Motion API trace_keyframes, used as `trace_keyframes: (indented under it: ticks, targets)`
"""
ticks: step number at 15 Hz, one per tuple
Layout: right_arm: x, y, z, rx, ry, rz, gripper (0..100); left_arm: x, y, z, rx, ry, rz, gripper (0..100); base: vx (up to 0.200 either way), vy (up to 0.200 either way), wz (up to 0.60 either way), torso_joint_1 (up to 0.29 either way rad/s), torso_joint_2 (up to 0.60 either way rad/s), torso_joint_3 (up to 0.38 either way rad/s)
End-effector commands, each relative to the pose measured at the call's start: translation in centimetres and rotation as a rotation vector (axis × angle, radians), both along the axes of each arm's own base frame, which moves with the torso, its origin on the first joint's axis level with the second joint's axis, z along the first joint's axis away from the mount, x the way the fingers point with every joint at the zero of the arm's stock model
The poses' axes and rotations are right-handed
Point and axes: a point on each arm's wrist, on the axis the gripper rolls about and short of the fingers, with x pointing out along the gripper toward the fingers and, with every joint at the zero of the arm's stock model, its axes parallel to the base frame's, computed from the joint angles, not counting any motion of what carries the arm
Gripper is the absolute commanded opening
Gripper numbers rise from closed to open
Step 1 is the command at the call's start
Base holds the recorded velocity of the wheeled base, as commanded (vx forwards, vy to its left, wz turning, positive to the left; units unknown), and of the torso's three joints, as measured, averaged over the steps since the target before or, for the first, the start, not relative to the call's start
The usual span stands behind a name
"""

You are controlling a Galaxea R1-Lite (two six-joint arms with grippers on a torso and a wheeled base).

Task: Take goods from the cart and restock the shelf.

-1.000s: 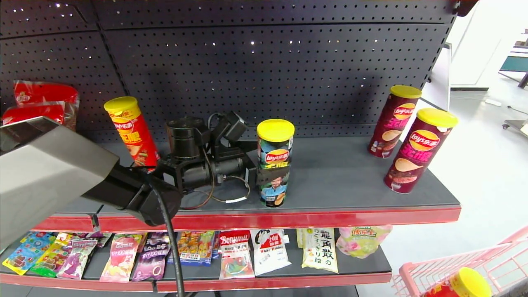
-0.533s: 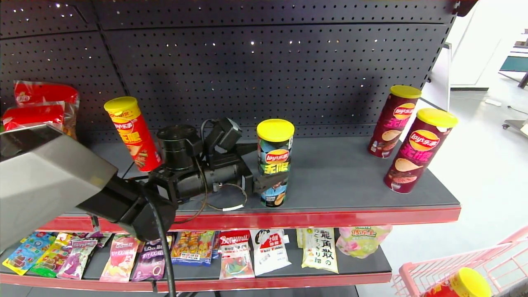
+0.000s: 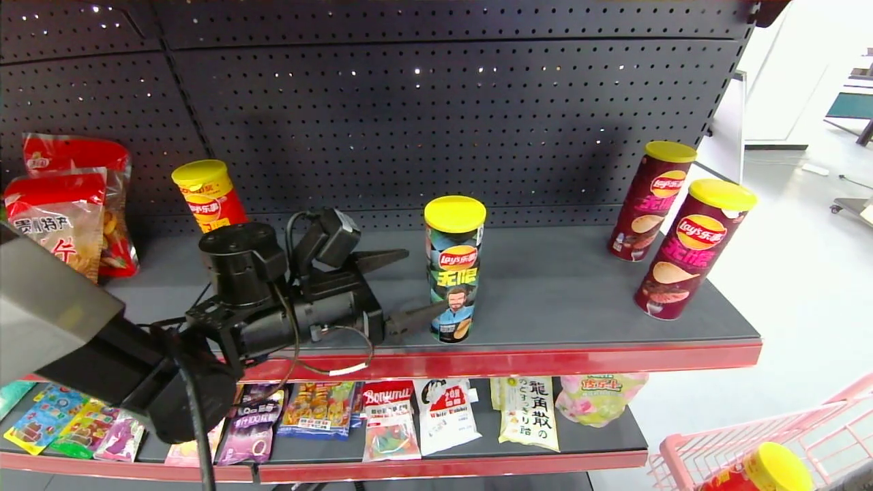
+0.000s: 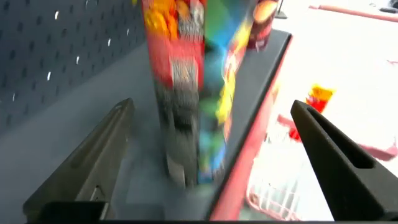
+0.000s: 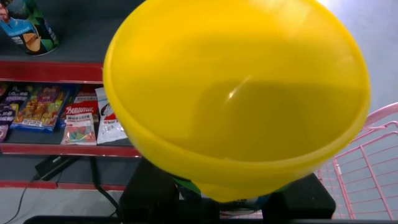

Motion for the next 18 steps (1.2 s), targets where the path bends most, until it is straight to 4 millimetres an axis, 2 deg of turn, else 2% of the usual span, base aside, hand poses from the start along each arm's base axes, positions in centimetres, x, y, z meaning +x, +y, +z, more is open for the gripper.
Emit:
trace_keyframes:
  ticks: [1, 5, 7, 11, 12, 13, 14, 15, 18]
  targets:
    - [0.0, 0.0, -0.2, 0.0, 0.003, 0.008, 0, -2.5, 2.3, 0.5, 0.005, 0.011, 0.035, 100, 0.0, 0.0, 0.0, 0.0, 0.0, 0.0]
    - [0.7, 0.1, 0.4, -0.016, 0.058, 0.006, 0, -8.4, 6.5, 0.4, 0.041, 0.073, 0.175, 100, 0.0, 0.0, 0.0, 0.0, 0.0, 0.0]
    - [1.9, 0.4, 0.9, -0.03, 0.114, 0.037, 0, -11.0, 8.6, 0.6, 0.061, 0.077, 0.265, 100, 0.0, 0.0, 0.0, 0.0, 0.0, 0.0]
    - [2.5, 0.6, 0.8, -0.053, 0.142, 0.04, 0, -14.9, 10.7, 2.1, 0.094, 0.125, 0.324, 100, 0.0, 0.0, 0.0, 0.0, 0.0, 0.0]
    - [2.6, 0.6, 0.8, -0.053, 0.142, 0.04, 0, -16.8, 11.9, 2.3, 0.139, 0.165, 0.411, 100, 0.0, 0.0, 0.0, 0.0, 0.0, 0.0]
    - [2.5, 0.6, 0.9, -0.052, 0.137, 0.039, 0, -17.6, 12.6, 2.3, 0.17, 0.176, 0.481, 100, 0.0, 0.0, 0.0, 0.0, 0.0, 0.0]
    - [2.5, 0.6, 0.9, -0.051, 0.136, 0.039, 0, -19.6, 13.6, 2.1, 0.257, 0.198, 0.639, 100, 0.0, 0.0, 0.0, 0.0, 0.0, 0.0]
    - [2.5, 0.6, 0.8, -0.053, 0.139, 0.041, 0, -20.9, 13.9, 1.6, 0.303, 0.23, 0.699, 100, 0.0, 0.0, 0.0, 0.0, 0.0, 0.0]
    - [2.3, 0.6, 0.4, -0.056, 0.15, 0.093, 0, -24.3, 14.5, 0.6, 0.303, 0.237, 0.727, 100, 0.0, 0.0, 0.0, 0.0, 0.0, 0.0]
